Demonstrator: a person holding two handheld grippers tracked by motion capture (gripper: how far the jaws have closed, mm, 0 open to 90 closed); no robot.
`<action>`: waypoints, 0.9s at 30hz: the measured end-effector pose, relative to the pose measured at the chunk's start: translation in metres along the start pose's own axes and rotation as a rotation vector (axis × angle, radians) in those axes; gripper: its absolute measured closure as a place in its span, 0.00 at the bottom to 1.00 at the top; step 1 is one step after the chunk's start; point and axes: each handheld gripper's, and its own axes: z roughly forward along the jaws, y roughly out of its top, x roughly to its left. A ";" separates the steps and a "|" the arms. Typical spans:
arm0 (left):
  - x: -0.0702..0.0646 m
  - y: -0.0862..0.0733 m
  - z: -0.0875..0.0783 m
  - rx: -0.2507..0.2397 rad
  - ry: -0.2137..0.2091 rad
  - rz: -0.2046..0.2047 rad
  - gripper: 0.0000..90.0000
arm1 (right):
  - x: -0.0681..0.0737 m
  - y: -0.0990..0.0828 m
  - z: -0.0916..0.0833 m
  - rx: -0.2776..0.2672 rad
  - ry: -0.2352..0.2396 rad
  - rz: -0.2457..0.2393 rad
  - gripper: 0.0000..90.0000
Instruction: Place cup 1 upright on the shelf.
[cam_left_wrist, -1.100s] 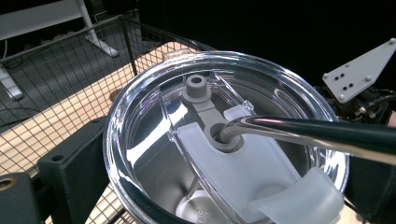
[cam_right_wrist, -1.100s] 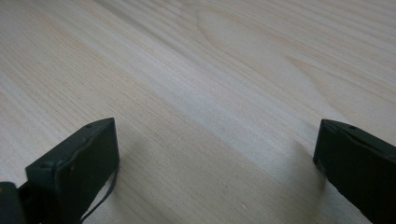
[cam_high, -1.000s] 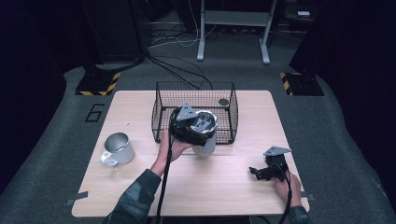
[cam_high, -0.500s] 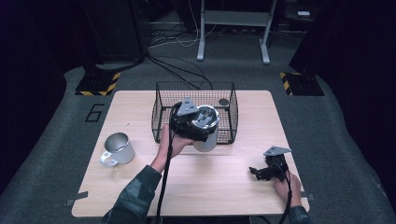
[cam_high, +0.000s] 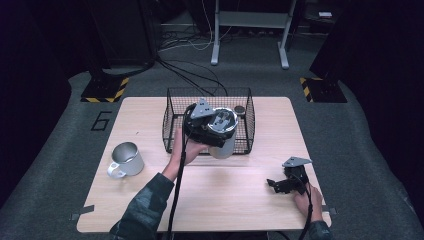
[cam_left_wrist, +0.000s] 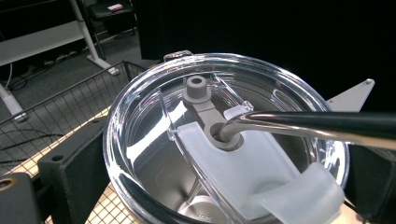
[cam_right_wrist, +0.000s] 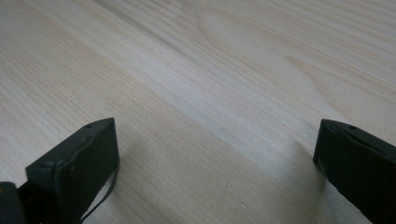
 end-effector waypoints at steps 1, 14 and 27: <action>0.000 0.002 0.000 -0.004 -0.003 -0.001 0.04 | 0.000 0.000 0.000 0.000 0.000 0.000 0.00; 0.003 0.016 0.000 -0.027 -0.001 0.008 0.04 | 0.000 0.000 0.000 0.000 0.000 0.000 0.00; 0.018 0.029 0.008 -0.019 0.047 0.004 0.04 | 0.000 0.000 0.000 0.000 0.000 0.000 0.00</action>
